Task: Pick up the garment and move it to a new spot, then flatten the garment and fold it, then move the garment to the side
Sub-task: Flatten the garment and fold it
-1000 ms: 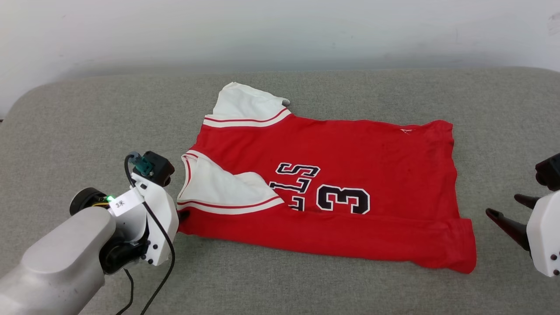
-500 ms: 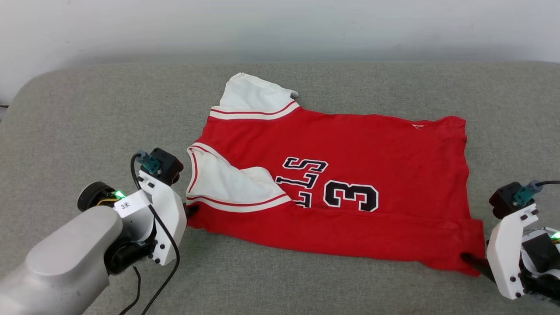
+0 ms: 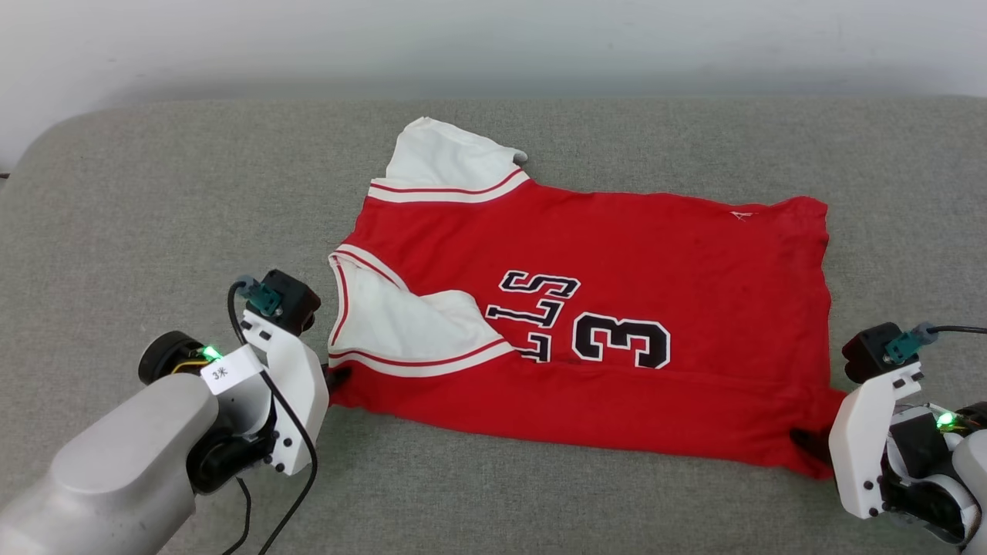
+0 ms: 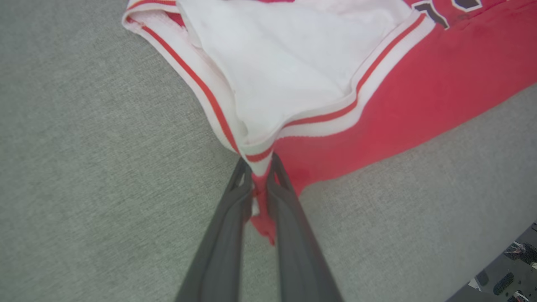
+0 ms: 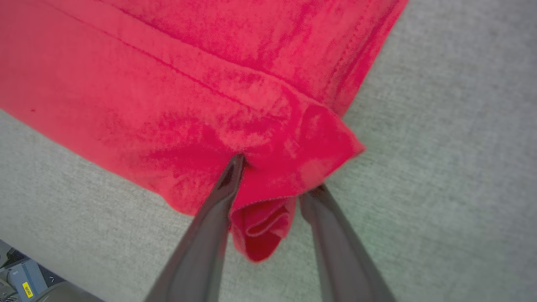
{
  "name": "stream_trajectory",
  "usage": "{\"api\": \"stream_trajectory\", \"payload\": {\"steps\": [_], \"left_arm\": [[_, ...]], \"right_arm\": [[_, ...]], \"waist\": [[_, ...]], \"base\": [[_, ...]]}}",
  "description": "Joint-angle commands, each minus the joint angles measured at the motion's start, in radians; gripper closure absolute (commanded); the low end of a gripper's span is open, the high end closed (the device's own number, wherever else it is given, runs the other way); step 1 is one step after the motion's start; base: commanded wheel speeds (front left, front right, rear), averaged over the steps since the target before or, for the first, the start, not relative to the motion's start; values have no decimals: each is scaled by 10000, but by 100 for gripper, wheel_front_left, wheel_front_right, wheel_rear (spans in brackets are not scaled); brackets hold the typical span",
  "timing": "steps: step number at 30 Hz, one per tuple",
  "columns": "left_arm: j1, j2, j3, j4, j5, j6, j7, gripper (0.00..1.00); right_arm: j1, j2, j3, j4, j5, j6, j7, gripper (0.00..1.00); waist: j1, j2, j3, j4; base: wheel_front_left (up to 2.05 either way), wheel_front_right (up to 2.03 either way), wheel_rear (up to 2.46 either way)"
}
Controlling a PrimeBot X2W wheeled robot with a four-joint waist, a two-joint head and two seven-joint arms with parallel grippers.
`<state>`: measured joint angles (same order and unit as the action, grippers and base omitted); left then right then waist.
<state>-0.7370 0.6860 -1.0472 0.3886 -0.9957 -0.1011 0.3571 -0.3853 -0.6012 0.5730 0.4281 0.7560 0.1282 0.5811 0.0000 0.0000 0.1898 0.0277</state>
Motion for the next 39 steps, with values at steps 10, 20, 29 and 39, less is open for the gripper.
{"api": "stream_trajectory", "payload": {"steps": [10, 20, 29, 39], "left_arm": [[837, 233, -9, -5, -273, 92, -378, 100], [1849, 667, -103, -1089, -580, 603, -488, 100], [2547, 768, -210, -1312, -826, 981, -534, 100], [2540, 432, -288, -596, -655, 905, -850, 0]], "right_arm": [[329, -848, 446, -502, 519, 19, -1101, 100], [1276, -1603, 195, -1480, 770, 17, -1073, 100], [1975, -1442, -438, -1762, 719, 17, -714, 100], [2078, -667, -677, -1116, 264, 17, -1298, 0]], "waist": [[0, 0, -806, 1], [0, 0, -1228, 100], [0, 0, -963, 59], [0, 0, -887, 92]], "base": [[0, 0, 0], [0, 0, 0], [0, 0, 0], [0, 0, 0]]}}
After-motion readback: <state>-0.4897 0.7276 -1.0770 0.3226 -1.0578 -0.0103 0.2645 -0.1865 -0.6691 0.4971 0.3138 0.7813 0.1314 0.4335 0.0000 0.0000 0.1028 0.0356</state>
